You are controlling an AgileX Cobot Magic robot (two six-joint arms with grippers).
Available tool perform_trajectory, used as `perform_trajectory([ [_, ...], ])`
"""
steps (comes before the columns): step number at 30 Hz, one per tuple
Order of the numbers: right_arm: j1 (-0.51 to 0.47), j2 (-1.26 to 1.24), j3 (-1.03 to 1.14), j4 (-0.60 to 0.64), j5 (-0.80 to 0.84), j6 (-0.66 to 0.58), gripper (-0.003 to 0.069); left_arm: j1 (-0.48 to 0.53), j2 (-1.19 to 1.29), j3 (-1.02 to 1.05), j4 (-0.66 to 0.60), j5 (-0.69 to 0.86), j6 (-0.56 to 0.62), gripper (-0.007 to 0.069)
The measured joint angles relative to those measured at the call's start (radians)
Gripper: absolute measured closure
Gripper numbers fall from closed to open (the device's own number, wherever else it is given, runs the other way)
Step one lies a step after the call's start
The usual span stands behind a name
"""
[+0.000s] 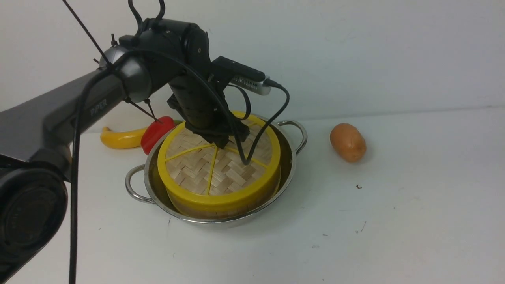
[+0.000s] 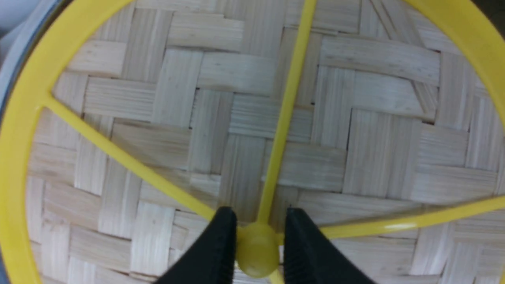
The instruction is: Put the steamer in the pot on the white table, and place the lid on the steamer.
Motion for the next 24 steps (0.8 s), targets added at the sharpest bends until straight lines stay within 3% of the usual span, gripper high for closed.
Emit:
perform_trajectory([
  [9,0.000,0.000,0.000,0.000,0.000,0.000,0.0641,0.000,-0.117,0.009,0.005,-0.015,0.001,0.0111],
  [12,0.000,0.000,0.000,-0.004,0.000,-0.001,0.0641,0.000,-0.182,0.009,0.005,-0.018,0.001,0.0101],
  [15,0.000,-0.012,0.000,-0.027,-0.001,-0.003,0.0641,0.000,-0.358,0.017,0.004,-0.006,0.001,0.0229],
  [18,0.000,-0.060,0.011,-0.075,-0.050,-0.011,0.0641,0.000,-0.534,0.085,0.002,-0.002,0.007,0.0473],
  [20,0.000,-0.115,0.040,-0.130,-0.125,-0.012,0.0641,0.000,-0.692,0.195,0.000,-0.051,0.030,0.0595],
  [24,0.000,-0.259,0.181,-0.221,-0.278,0.018,0.0641,0.000,-0.959,0.536,-0.038,-0.262,0.070,0.0645],
])
